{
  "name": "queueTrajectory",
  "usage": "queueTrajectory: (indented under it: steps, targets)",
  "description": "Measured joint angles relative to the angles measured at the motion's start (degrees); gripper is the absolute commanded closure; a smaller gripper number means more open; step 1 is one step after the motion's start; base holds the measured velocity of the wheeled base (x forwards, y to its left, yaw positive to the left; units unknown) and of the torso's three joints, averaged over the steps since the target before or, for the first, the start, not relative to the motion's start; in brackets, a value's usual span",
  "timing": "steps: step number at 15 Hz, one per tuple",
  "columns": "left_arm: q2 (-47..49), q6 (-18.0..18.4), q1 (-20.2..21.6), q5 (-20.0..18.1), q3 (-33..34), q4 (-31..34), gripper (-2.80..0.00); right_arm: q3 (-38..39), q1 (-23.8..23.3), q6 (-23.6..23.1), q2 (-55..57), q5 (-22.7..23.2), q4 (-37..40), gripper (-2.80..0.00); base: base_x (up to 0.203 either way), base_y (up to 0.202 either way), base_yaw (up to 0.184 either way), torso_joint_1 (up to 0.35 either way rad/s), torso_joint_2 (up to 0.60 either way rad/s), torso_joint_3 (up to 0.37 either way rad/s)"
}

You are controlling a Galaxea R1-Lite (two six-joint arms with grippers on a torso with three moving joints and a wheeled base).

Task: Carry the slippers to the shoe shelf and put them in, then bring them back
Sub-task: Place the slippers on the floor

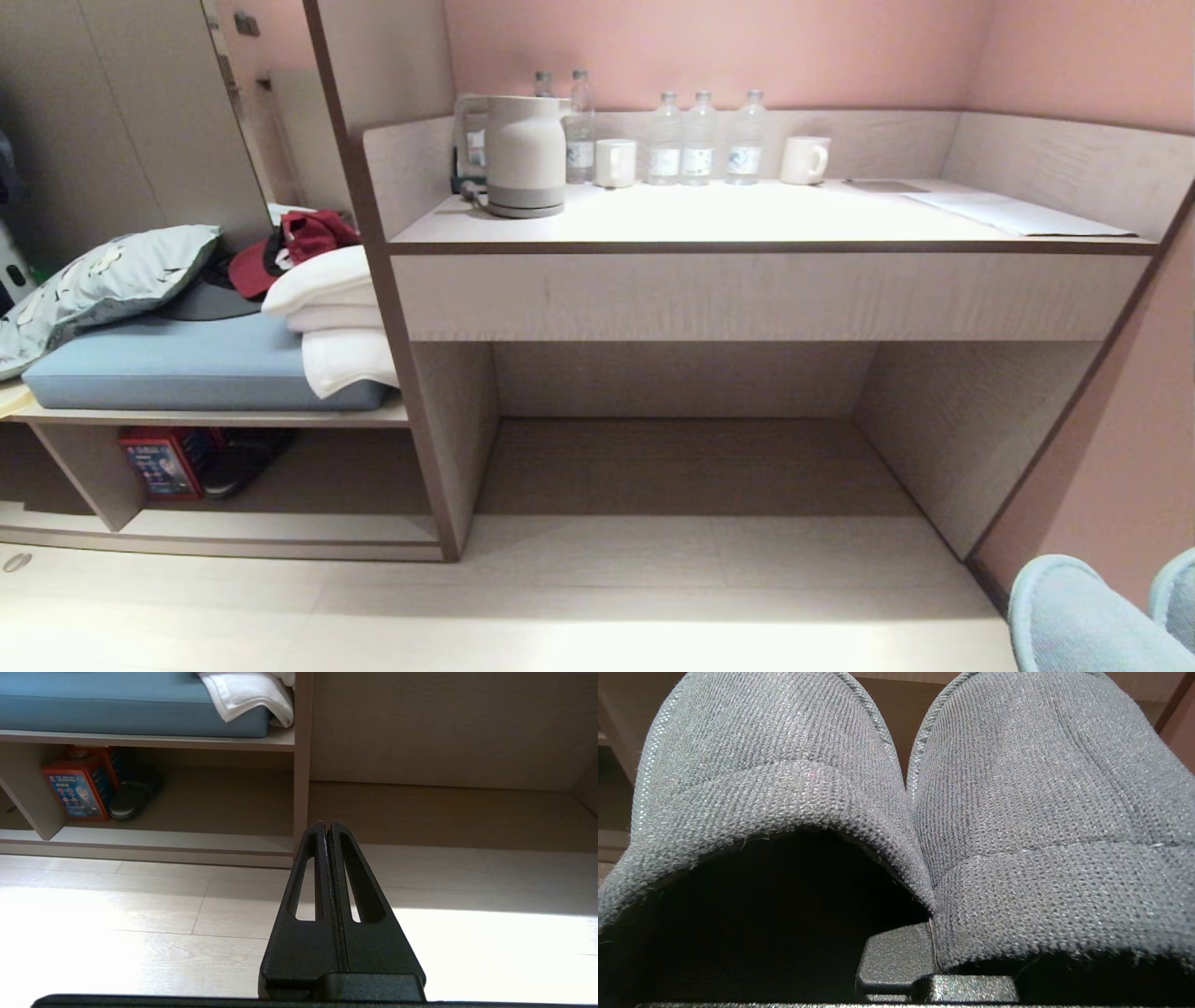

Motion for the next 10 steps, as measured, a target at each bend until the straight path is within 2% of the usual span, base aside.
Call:
queueTrajectory:
  steps: [8, 10]
  targets:
    - [-0.02, -0.09, -0.01, 0.01, 0.00, 0.02, 0.00, 0.00, -0.02, 0.00, 0.00, -0.01, 0.00, 0.00, 0.000, 0.000, 0.000, 0.000, 0.00, 0.000]
    - [0.00, -0.04, -0.01, 0.01, 0.00, 0.05, 0.00, 0.00, -0.02, 0.00, 0.00, 0.02, 0.00, 0.00, 0.000, 0.000, 0.000, 0.007, 0.01, -0.131]
